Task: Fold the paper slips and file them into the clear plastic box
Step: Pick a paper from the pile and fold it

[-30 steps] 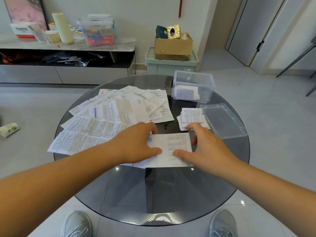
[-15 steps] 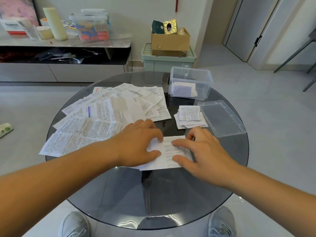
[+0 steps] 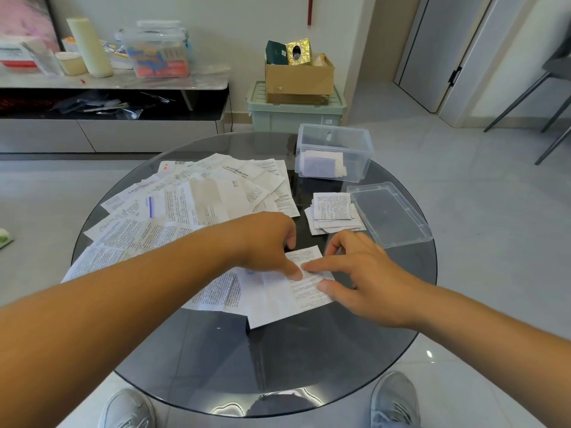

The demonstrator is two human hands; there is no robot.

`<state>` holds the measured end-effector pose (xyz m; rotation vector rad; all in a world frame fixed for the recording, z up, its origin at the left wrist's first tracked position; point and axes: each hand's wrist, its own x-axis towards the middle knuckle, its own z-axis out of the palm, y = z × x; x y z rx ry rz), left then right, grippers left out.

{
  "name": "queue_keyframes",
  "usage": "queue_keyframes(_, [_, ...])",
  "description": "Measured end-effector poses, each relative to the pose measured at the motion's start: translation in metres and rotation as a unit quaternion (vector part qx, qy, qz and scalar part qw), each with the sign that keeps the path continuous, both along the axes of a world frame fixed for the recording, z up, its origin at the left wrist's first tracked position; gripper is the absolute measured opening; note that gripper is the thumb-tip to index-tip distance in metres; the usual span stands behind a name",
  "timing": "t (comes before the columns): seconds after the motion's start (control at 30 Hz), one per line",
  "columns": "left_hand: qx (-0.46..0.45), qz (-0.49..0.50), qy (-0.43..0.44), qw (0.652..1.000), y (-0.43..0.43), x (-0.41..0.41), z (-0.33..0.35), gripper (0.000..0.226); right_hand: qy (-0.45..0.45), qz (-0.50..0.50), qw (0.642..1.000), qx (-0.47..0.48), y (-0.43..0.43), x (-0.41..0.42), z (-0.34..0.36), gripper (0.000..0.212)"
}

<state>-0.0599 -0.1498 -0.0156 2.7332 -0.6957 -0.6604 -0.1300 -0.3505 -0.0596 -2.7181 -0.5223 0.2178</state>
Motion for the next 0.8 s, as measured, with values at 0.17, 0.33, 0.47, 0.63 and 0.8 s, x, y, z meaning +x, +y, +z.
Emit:
queue_keyframes(0.17, [0.025,0.017,0.022,0.999,-0.002,0.002,-0.001,0.038,0.018,-0.011,1.000,0.024,0.001,0.000,0.002,0.038])
queue_keyframes(0.33, [-0.109,0.069,0.090,0.987,0.013,0.000,0.010,0.029,0.059,-0.131,0.966,0.214,0.002,0.000,0.013,0.070])
queue_keyframes(0.47, [-0.287,0.148,0.151,0.934,0.027,-0.009,0.024,0.030,0.133,-0.215,0.891,0.377,0.007,0.004,0.024,0.034])
queue_keyframes(0.63, [-0.362,0.202,0.176,0.893,0.035,-0.025,0.029,0.028,0.203,-0.231,0.792,0.528,0.018,0.003,0.035,0.011])
queue_keyframes(0.8, [-0.359,0.188,0.042,0.913,0.040,-0.033,0.025,0.020,0.053,-0.203,0.866,0.454,0.022,-0.001,0.039,0.008])
